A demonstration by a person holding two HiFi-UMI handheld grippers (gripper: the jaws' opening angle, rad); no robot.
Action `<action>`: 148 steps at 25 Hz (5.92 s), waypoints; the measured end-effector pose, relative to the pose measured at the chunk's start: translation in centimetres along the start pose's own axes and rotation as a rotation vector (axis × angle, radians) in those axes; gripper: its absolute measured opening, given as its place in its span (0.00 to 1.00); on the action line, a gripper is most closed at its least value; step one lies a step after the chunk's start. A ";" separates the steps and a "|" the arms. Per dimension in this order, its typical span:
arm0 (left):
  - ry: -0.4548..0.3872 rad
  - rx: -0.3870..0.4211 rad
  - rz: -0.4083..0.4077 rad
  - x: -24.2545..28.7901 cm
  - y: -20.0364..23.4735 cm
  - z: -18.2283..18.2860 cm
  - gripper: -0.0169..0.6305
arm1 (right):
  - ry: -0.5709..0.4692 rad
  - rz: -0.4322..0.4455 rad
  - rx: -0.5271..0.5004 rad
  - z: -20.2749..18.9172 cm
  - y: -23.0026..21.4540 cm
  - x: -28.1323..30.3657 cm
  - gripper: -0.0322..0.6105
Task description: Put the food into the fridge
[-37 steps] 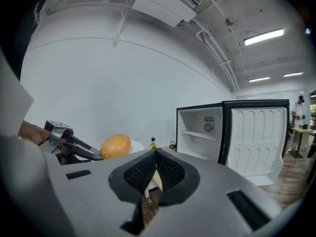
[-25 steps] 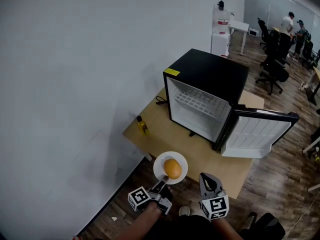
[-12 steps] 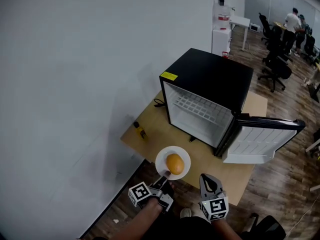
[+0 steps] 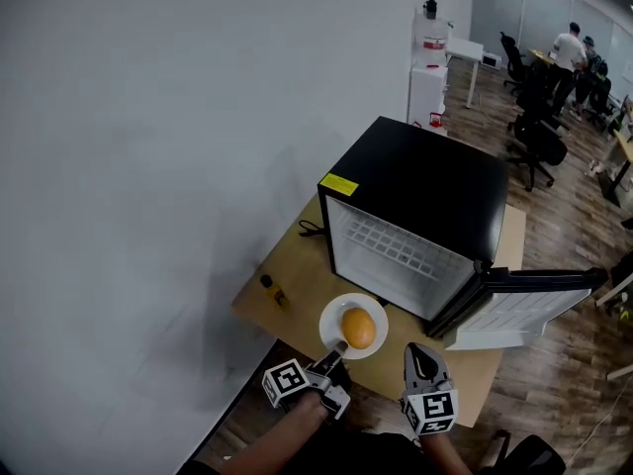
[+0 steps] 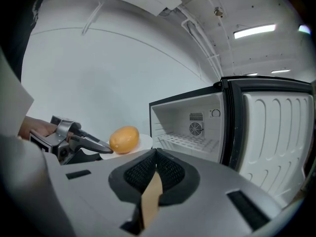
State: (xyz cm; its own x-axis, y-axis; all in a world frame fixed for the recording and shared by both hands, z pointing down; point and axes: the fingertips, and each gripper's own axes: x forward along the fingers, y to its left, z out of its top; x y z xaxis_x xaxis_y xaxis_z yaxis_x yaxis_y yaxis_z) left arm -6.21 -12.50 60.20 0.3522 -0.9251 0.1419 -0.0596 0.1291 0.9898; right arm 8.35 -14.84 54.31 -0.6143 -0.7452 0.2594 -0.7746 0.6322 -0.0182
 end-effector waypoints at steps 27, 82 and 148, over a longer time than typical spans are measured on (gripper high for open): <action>0.341 0.069 -0.030 18.2 -3.5 10.4 0.07 | -0.019 -0.344 0.053 4.7 -2.8 9.3 0.14; 0.306 0.336 0.115 28.6 -2.3 14.0 0.16 | -0.005 -0.379 -0.081 6.5 -0.4 9.8 0.14; 0.054 1.149 -0.041 10.5 -7.3 7.4 0.49 | 0.001 -0.266 0.042 3.5 -2.6 2.4 0.14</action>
State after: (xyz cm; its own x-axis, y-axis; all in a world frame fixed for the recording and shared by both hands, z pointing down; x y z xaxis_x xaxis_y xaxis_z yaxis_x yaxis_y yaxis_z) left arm -8.98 -25.84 54.37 0.4112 -0.9011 0.1375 -0.8537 -0.3279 0.4047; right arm 8.33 -18.99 51.57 -0.3884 -0.8835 0.2618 -0.9142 0.4051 0.0110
